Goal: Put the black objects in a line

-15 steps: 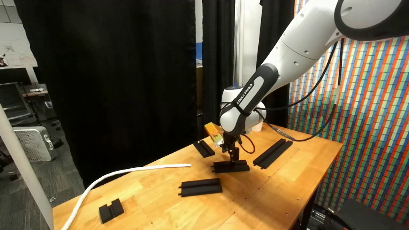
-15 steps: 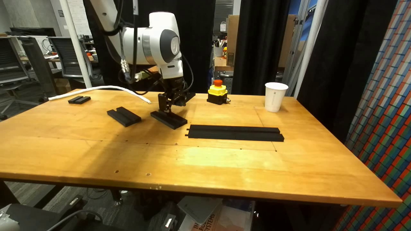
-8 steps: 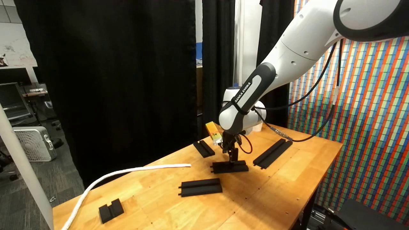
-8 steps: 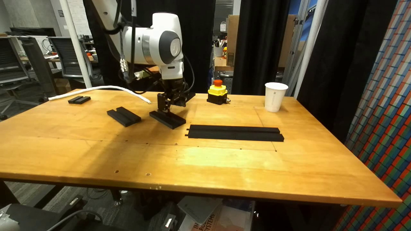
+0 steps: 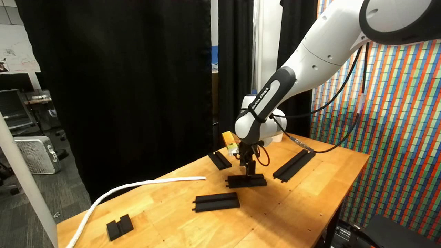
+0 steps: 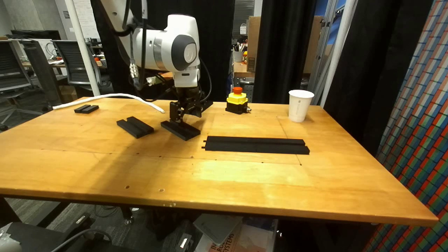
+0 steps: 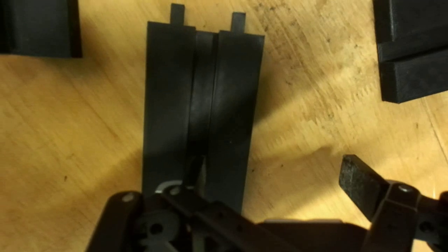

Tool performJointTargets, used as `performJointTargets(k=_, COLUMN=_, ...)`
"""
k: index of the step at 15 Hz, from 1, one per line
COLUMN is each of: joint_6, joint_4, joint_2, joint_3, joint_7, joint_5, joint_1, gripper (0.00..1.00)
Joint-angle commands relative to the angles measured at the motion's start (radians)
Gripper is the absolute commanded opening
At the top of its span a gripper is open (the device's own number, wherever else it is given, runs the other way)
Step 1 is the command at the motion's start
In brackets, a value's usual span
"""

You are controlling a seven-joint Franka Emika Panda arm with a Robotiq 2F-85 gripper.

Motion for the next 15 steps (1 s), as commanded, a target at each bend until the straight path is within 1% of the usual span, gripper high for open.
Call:
performJointTargets(k=1, joint_6=-0.025, joint_4=0.006, joint_2=0.003, joint_3=0.024, joint_7=-0.002, joint_5=0.069, joint_1=-0.006, gripper=1.00)
performJointTargets(k=8, joint_6=-0.001, joint_4=-0.007, joint_2=0.026, joint_3=0.041, joint_7=-0.022, joint_5=0.143, joint_1=-0.016, gripper=1.00)
performJointTargets(k=11, joint_6=0.000, joint_4=-0.007, joint_2=0.041, joint_3=0.039, joint_7=-0.042, joint_5=0.142, joint_1=-0.021, gripper=1.00)
performJointTargets(k=15, joint_6=-0.013, joint_4=-0.015, joint_2=0.028, joint_3=0.022, joint_7=-0.055, joint_5=0.117, joint_1=-0.016, gripper=1.00)
